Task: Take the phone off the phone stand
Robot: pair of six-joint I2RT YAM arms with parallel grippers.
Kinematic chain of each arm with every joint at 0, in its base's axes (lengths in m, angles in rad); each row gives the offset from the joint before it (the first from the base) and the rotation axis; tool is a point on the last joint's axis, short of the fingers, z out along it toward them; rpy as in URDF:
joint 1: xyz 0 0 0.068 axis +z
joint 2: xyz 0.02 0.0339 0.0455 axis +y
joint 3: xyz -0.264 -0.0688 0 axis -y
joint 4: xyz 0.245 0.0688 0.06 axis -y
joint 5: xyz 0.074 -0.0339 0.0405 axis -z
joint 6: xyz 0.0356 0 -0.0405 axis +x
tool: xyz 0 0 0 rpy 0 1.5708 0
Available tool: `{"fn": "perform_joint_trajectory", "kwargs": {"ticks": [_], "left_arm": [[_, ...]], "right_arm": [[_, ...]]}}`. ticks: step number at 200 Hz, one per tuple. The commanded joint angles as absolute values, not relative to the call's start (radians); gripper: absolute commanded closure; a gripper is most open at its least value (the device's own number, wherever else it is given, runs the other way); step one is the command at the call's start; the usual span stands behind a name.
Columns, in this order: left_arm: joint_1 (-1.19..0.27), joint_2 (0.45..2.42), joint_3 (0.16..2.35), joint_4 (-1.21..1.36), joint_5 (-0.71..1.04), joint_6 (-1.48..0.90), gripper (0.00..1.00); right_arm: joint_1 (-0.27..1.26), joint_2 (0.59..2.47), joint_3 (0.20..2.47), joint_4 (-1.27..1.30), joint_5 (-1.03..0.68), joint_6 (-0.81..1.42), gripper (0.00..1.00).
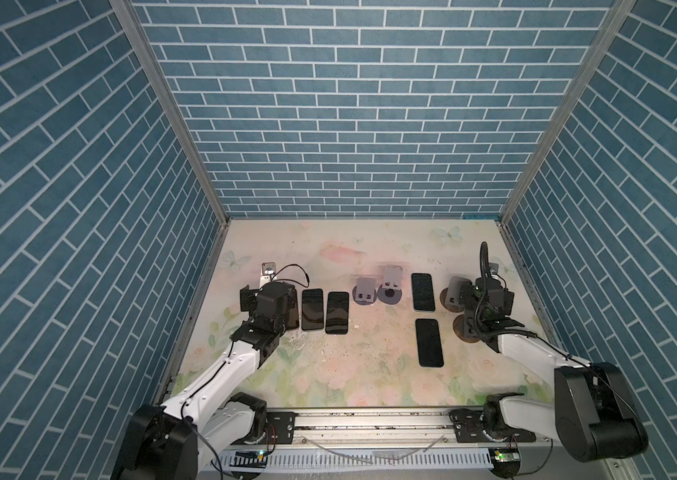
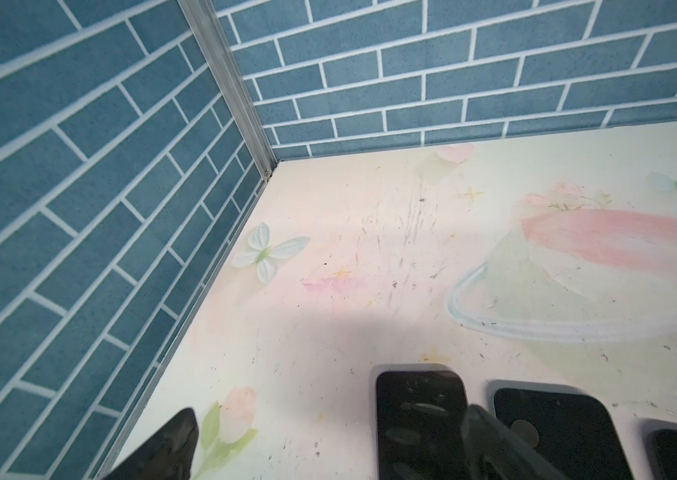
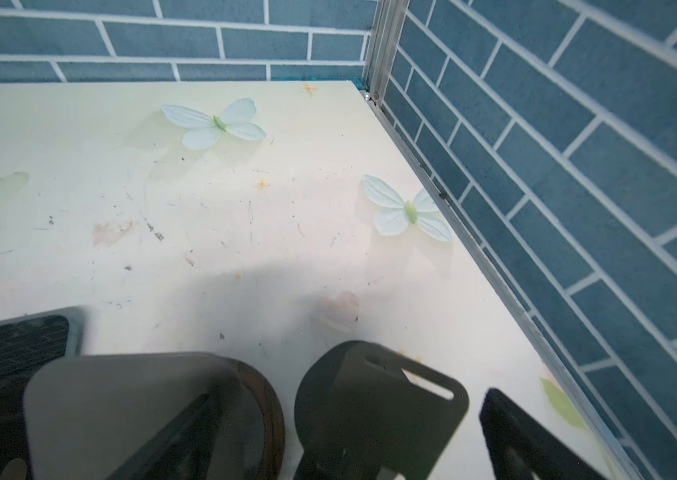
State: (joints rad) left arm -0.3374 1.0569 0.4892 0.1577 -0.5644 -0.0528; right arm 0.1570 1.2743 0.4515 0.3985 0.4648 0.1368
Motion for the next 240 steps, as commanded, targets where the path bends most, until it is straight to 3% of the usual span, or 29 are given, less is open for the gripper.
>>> {"fn": "perform_joint_trajectory", "kwargs": {"ticks": [1,54,82,142,176,205,240], "left_arm": [[-0.327,1.09,0.478,0.258,-0.546,0.003,0.0],[-0.296,1.124,0.468,0.303,-0.52,0.028,0.0],[-0.267,1.152,0.45,0.36,-0.48,0.038,0.0],[-0.161,1.361,0.416,0.634,-0.298,0.063,0.0],[-0.123,1.432,0.494,0.579,-0.192,0.12,0.0],[-0.025,1.547,0.334,1.0,-0.141,0.042,0.0],[0.003,1.526,0.346,0.94,-0.098,0.013,0.0]], "right_arm": [[0.12,1.359,0.403,0.657,0.366,0.05,0.01],[0.001,1.558,0.326,1.036,0.2,0.056,0.01],[-0.011,1.534,0.371,0.895,0.144,0.057,0.01],[-0.012,1.54,0.379,0.894,0.138,0.055,0.01],[-0.012,1.542,0.377,0.897,0.139,0.056,0.01],[-0.012,1.541,0.378,0.897,0.138,0.054,0.01],[-0.012,1.54,0.377,0.899,0.14,0.054,0.01]]}}
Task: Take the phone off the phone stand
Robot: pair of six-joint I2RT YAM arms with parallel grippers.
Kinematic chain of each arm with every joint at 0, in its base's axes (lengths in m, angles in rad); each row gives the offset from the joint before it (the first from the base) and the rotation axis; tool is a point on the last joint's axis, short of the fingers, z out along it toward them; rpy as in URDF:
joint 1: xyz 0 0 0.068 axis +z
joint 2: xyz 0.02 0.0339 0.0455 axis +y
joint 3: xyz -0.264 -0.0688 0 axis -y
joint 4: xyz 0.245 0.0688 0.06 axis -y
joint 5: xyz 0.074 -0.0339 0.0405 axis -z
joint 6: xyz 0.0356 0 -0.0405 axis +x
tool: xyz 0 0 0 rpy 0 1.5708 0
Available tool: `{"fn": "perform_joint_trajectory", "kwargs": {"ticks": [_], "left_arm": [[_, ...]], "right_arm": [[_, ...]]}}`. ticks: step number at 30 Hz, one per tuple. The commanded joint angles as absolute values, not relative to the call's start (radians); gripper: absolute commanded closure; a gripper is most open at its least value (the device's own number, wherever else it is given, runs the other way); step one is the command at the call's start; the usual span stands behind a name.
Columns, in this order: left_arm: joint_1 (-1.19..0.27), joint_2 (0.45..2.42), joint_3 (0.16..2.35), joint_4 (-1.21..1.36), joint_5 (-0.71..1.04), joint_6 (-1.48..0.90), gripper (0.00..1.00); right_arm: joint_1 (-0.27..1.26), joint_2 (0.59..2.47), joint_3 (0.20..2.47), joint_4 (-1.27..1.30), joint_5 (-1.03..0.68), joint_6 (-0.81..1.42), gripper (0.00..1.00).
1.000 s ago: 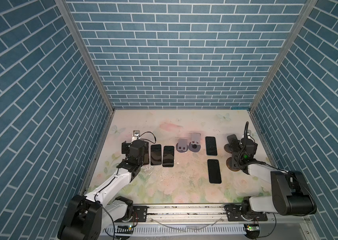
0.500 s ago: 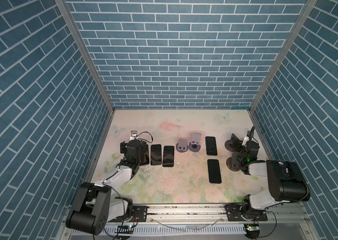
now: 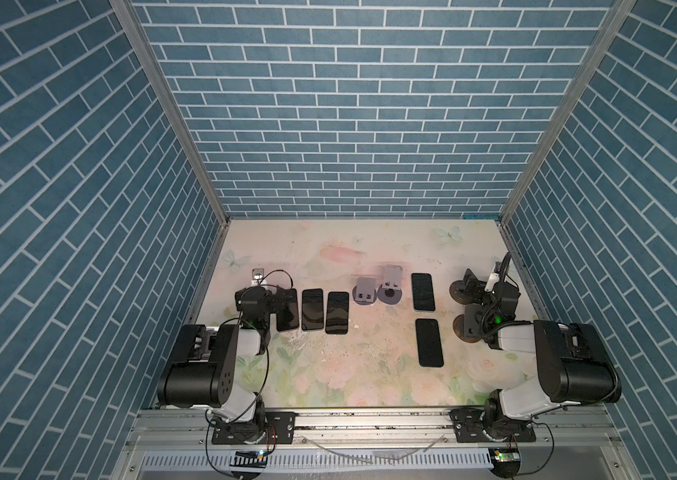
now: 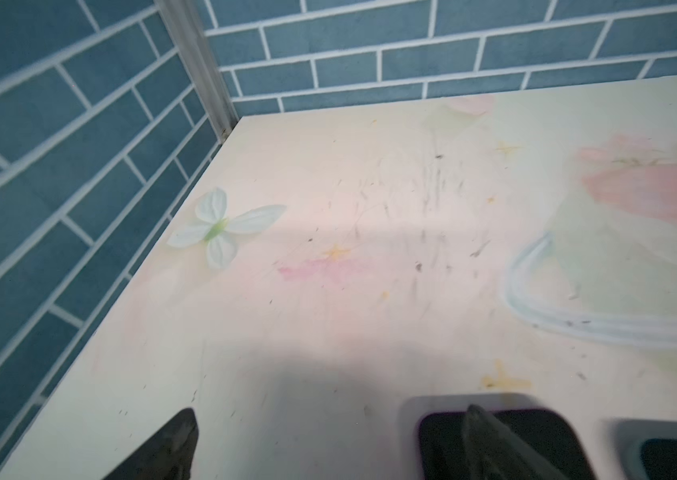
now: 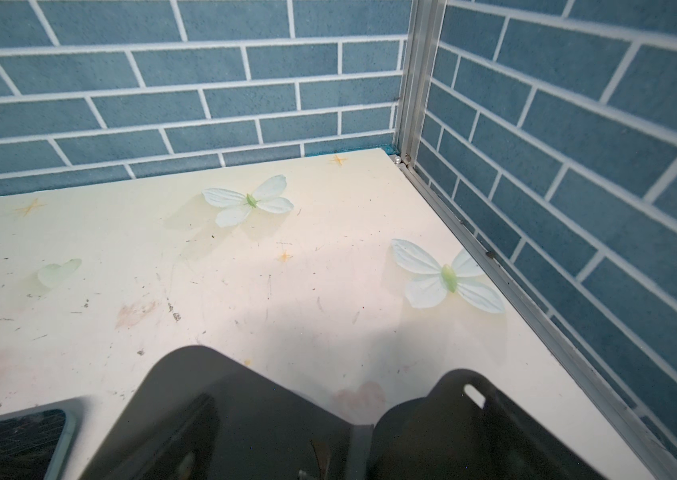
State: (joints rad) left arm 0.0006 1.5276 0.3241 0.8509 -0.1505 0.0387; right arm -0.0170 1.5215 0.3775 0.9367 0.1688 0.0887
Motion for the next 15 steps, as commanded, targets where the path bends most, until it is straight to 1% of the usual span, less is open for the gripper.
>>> {"fn": "perform_joint_trajectory", "kwargs": {"ticks": [1,15], "left_arm": [[0.003,1.527,0.347,0.94,-0.098,0.014,0.0],[0.0,1.527,0.351,0.932,-0.103,0.017,0.0]], "right_arm": [[-0.012,1.54,0.377,0.899,0.14,0.054,0.01],[-0.015,1.542,0.378,0.893,0.135,0.055,0.01]]}}
